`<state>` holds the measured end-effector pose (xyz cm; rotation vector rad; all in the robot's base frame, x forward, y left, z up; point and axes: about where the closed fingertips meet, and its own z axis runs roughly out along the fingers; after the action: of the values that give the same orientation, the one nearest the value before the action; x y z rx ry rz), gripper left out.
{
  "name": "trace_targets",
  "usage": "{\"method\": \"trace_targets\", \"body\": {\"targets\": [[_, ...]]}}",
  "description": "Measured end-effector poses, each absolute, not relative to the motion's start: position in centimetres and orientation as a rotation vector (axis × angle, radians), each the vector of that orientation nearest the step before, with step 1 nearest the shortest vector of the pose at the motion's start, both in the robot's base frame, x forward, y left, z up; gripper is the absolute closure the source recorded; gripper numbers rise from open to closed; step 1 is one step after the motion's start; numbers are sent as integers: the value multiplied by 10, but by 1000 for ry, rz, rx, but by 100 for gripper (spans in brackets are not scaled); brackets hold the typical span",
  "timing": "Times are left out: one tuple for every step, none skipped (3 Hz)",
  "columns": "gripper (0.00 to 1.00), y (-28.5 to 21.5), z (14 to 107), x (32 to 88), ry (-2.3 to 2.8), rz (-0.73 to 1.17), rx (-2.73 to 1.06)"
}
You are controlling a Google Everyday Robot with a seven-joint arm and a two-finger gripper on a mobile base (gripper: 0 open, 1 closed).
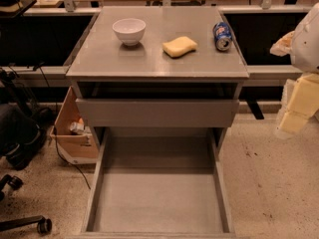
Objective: Place sponge into middle drawer
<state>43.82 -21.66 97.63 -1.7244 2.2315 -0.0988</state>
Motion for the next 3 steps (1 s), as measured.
{"method": "trace_targets", "body": {"targets": [[0,-217,976,438,2231,-99,-1724],[0,-215,971,464,2210,-83,-1678],[0,-205,959,507,2184,-37,-1623]]}}
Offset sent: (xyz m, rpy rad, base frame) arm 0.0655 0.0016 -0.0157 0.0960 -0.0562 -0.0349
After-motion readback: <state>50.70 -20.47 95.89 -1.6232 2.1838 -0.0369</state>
